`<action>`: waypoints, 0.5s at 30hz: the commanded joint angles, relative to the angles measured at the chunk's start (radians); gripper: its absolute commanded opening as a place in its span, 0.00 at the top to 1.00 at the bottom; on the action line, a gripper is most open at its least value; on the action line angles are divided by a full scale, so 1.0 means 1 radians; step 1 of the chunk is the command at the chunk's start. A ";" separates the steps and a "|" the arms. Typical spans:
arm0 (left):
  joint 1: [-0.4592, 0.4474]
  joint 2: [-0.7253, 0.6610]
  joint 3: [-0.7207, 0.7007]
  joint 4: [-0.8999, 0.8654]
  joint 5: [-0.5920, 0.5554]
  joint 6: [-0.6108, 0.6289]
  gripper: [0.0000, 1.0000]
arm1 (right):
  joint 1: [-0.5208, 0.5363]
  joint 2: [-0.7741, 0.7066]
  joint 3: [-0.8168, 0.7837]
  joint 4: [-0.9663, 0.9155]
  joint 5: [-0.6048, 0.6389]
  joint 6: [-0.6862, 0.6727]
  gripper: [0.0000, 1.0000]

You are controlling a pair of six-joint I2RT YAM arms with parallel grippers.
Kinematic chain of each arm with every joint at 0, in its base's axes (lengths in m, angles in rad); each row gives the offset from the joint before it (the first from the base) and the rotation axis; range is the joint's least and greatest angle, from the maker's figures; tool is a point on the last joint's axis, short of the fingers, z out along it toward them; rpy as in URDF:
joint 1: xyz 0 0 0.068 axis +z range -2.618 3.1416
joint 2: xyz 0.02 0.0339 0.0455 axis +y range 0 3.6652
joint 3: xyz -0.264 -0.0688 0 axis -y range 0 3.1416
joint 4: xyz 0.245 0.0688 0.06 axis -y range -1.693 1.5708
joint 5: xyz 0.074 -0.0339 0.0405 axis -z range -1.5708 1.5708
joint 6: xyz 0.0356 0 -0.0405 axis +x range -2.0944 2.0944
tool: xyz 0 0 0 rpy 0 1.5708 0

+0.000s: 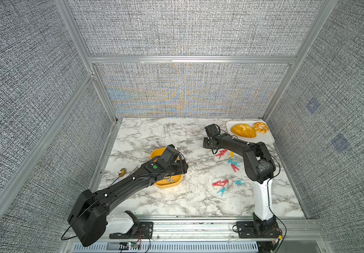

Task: Put the clothespins into the storage box
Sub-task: Pick up the clothespin from the center of the board.

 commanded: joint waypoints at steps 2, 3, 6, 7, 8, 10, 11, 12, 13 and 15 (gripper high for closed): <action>0.001 -0.007 -0.008 -0.012 -0.030 0.007 0.29 | -0.001 -0.011 -0.035 0.015 0.004 0.011 0.76; 0.001 -0.006 -0.008 -0.012 -0.029 0.007 0.29 | -0.001 -0.013 -0.042 0.017 0.003 0.011 0.77; 0.000 0.002 -0.002 -0.011 -0.025 0.009 0.29 | -0.001 -0.014 -0.057 0.020 0.005 0.010 0.78; 0.001 0.004 0.000 -0.011 -0.025 0.009 0.29 | 0.000 -0.018 -0.065 0.025 0.006 0.010 0.79; 0.001 0.004 0.001 -0.010 -0.025 0.010 0.29 | 0.001 -0.025 -0.074 0.032 0.006 0.008 0.79; 0.001 0.006 0.002 -0.009 -0.027 0.009 0.29 | 0.002 -0.031 -0.080 0.039 0.005 0.005 0.79; 0.001 0.008 0.001 -0.009 -0.027 0.009 0.29 | 0.004 -0.031 -0.079 0.036 0.006 0.004 0.79; 0.001 0.011 0.004 -0.009 -0.026 0.009 0.29 | 0.002 -0.033 -0.079 0.035 0.008 0.002 0.80; 0.001 0.013 0.004 -0.008 -0.024 0.008 0.29 | 0.003 -0.034 -0.080 0.035 0.009 0.000 0.82; 0.001 0.015 0.005 -0.009 -0.020 0.007 0.29 | 0.003 -0.044 -0.089 0.039 0.012 0.000 0.84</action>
